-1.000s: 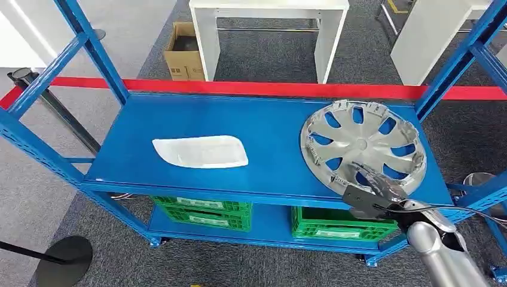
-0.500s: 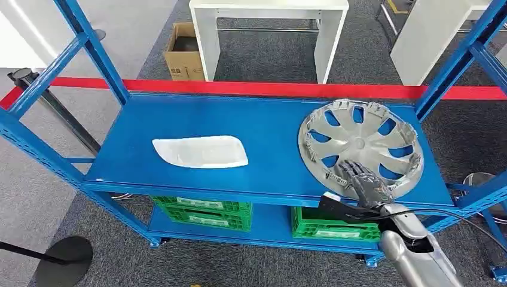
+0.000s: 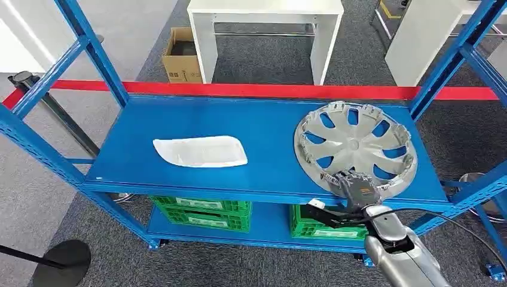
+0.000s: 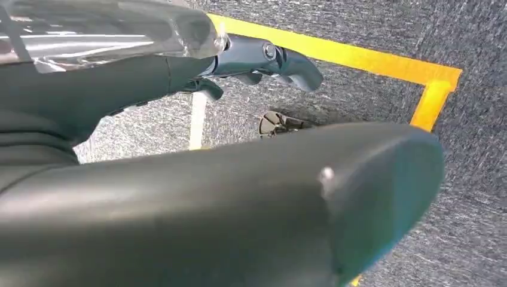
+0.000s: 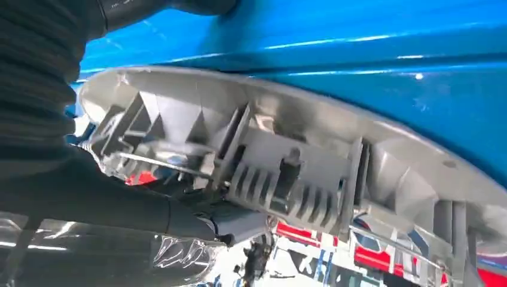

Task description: Take the parts from the cabinet and place them on the table.

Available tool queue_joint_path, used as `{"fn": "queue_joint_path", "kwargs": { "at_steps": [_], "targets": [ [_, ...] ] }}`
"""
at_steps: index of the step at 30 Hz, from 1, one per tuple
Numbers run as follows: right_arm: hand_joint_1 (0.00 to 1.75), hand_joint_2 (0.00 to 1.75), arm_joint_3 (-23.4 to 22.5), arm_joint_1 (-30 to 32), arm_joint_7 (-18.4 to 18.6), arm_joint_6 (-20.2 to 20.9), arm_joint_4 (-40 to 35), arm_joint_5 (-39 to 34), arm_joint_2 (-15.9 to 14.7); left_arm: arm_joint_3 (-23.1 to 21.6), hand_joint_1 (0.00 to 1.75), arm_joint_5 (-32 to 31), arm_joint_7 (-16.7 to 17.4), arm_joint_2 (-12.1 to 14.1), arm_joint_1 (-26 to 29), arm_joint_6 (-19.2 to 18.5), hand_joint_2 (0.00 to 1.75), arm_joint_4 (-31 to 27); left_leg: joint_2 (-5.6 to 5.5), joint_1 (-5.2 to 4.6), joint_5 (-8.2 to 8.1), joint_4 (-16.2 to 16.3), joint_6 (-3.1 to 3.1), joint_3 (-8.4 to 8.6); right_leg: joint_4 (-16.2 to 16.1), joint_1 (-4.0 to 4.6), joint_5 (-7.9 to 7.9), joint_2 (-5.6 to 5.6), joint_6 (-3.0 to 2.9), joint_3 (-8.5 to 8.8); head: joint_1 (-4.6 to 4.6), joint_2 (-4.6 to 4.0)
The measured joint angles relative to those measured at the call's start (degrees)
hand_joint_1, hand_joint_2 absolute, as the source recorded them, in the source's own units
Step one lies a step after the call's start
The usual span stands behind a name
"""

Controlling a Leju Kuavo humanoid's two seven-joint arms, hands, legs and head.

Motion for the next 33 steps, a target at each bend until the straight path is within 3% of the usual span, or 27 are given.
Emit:
{"fn": "queue_joint_path", "kwargs": {
  "at_steps": [15,23,26,27,33],
  "targets": [
    [1.75,1.75,-4.5,5.0,0.4,-2.8,-10.6,1.1,-0.2,0.8,0.0,-0.1,-0.8,0.0,0.1,0.4,0.0,0.0,0.01,-0.03,0.3,0.1,0.04,-0.53,0.0,-0.04,0.27,0.03,0.05,-0.61,-0.02,0.0],
    [1.75,1.75,-5.9,3.9,0.5,-3.3,-13.2,1.2,-0.1,1.0,0.0,-0.1,-0.8,-0.1,0.0,0.4,0.0,0.0,-0.17,-0.02,0.31,0.1,0.04,-0.63,0.0,-0.04,0.21,-0.12,0.07,-0.62,0.0,0.0],
    [1.75,1.75,-6.5,4.2,0.3,-6.8,-14.0,2.6,0.1,1.1,0.0,-0.1,-1.1,-0.1,0.0,0.4,0.0,0.0,-0.18,-0.03,0.3,0.1,0.04,-0.67,0.0,-0.05,0.21,-0.12,0.08,-0.7,-0.02,0.0],
    [1.75,1.75,-7.0,4.6,0.3,-8.9,-14.9,3.5,0.2,1.2,0.0,-0.2,-1.6,-0.1,0.0,0.3,1.75,0.0,-0.18,-0.03,0.3,0.1,0.04,-0.71,0.0,-0.05,0.2,-0.12,0.08,-0.73,0.0,0.0],
    [1.75,1.75,-12.0,10.0,-1.2,-22.1,-24.9,6.2,2.1,1.6,0.0,0.0,-7.3,-0.2,0.1,0.3,1.75,0.0,-0.36,-0.02,0.25,0.1,0.04,-0.8,0.0,-0.05,0.04,-0.31,0.17,-0.74,0.02,0.0]
  ]
}}
